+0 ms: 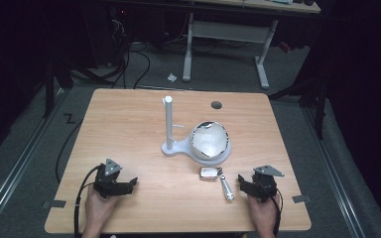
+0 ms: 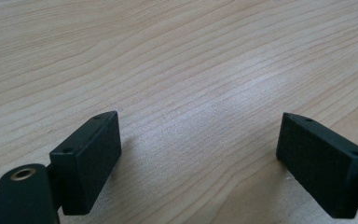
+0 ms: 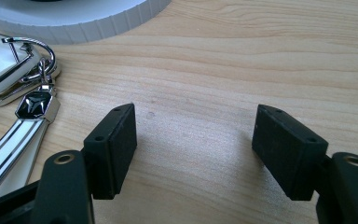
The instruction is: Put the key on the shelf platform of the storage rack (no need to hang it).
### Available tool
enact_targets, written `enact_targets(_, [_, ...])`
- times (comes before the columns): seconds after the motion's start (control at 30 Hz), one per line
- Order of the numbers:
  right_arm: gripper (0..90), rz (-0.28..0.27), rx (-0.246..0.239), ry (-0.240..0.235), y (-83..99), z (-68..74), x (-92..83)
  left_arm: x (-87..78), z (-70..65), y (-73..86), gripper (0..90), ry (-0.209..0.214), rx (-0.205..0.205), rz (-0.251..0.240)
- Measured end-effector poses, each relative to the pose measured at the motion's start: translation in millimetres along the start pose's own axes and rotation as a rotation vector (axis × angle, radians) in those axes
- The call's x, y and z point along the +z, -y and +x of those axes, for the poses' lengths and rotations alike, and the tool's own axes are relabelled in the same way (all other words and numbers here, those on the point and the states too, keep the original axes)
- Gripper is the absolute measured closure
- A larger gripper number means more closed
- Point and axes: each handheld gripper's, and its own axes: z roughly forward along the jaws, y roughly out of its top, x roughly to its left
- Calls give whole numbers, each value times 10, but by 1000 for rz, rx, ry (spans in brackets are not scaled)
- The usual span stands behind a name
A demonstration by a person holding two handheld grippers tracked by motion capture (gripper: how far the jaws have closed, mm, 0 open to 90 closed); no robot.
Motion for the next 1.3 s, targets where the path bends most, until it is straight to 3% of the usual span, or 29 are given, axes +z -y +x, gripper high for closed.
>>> enact_targets(0.3, [338, -4, -13, -16, 1, 1, -2, 1, -1, 0, 141, -1, -1, 0])
enact_targets(0.57, [297, 1, -24, -27, -2, 5, 2, 1, -1, 0, 141, -2, 0, 0])
enact_targets(0.77, [331, 46, -23, -23, -39, 5, -27, 2, -1, -1, 141, -1, -1, -1])
enact_targets(0.8, [394, 57, -32, -31, -48, -4, -41, 2, -2, -1, 141, -1, -1, -1])
enact_targets(0.83, [394, 57, -32, -31, -48, -4, -41, 2, -2, -1, 141, -1, -1, -1])
enact_targets(0.87, [437, 53, -45, -67, -48, -9, -63, 2, -2, -1, 141, -1, -1, -1])
enact_targets(1.07, [455, 7, -34, -133, -52, 34, -150, 2, -2, -1, 141, -2, -2, -1])
enact_targets(1.3, [441, 4, -72, -156, -116, 148, -204, 2, -2, -1, 141, -2, -2, -1])
